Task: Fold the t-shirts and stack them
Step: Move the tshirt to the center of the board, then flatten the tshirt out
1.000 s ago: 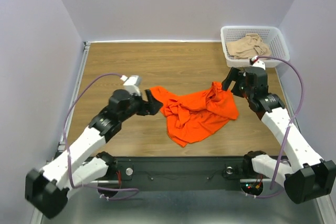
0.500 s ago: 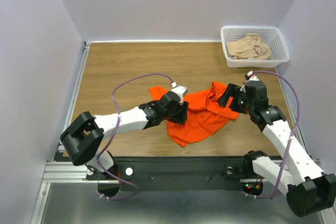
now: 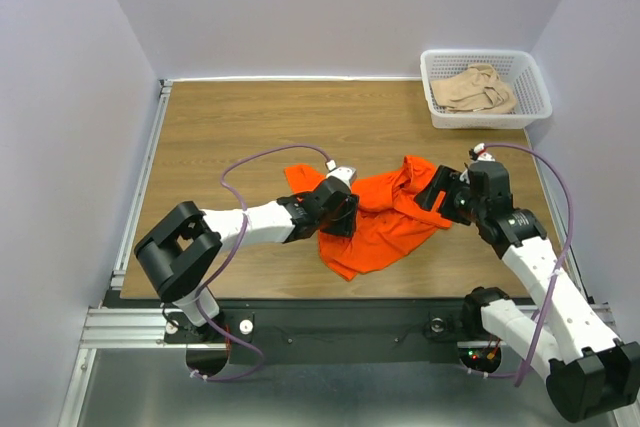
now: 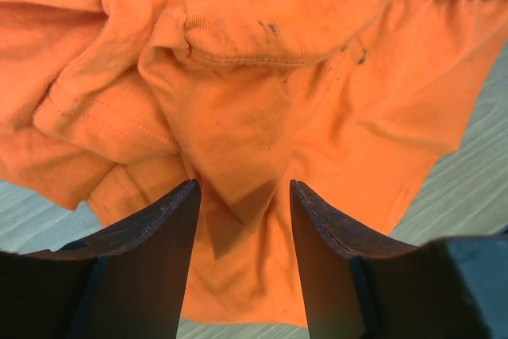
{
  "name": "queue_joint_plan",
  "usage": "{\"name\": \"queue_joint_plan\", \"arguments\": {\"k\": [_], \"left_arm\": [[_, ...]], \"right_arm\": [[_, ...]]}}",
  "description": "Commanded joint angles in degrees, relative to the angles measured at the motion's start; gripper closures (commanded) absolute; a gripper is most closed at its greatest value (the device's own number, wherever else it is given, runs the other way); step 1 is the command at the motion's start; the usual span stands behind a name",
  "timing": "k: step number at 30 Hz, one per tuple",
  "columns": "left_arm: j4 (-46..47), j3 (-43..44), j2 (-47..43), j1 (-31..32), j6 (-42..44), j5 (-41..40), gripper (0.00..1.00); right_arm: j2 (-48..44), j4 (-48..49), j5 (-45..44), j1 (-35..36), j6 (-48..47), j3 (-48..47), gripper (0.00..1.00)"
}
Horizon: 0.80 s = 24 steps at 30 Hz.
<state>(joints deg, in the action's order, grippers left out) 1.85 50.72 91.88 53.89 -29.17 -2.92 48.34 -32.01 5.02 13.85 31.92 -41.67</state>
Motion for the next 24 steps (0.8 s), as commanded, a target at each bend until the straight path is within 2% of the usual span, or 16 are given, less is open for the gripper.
{"name": "queue_joint_plan", "arguments": {"k": [1, 5, 13, 16, 19, 20, 24], "left_arm": [[2.02, 1.22, -0.3, 0.16, -1.68, -1.56, 0.41], [2.98, 2.54, 1.02, 0.34, -1.59, -1.3, 0.53], [3.16, 3.33, 3.84, 0.95, -3.52, -0.69, 0.55], [3.08, 3.6, 3.66, 1.22, -3.96, -0.77, 0.68], [2.03, 4.3, 2.52, 1.31, -4.58, -1.12, 0.93], [1.5, 4.65, 1.56, 1.31, -4.58, -1.39, 0.98], [-1.75, 7.89, -2.47, 1.39, -3.27, -4.54, 1.0]], "right_arm": [[-0.96, -0.16, 0.87, 0.04, 0.77, 1.5, 0.16], [-0.26, -0.25, 1.49, 0.04, 0.42, 1.68, 0.16], [-1.05, -0.25, 3.41, 0.13, 0.07, 2.12, 0.18], [-0.88, -0.25, 5.78, 0.04, -0.19, 2.82, 0.2], [0.78, -0.16, 8.68, 0.04, -0.46, 4.05, 0.25], [1.4, -0.07, 9.74, 0.04, -0.54, 4.66, 0.26], [4.65, 1.24, 15.19, 0.04, -0.72, 6.59, 0.37]]}}
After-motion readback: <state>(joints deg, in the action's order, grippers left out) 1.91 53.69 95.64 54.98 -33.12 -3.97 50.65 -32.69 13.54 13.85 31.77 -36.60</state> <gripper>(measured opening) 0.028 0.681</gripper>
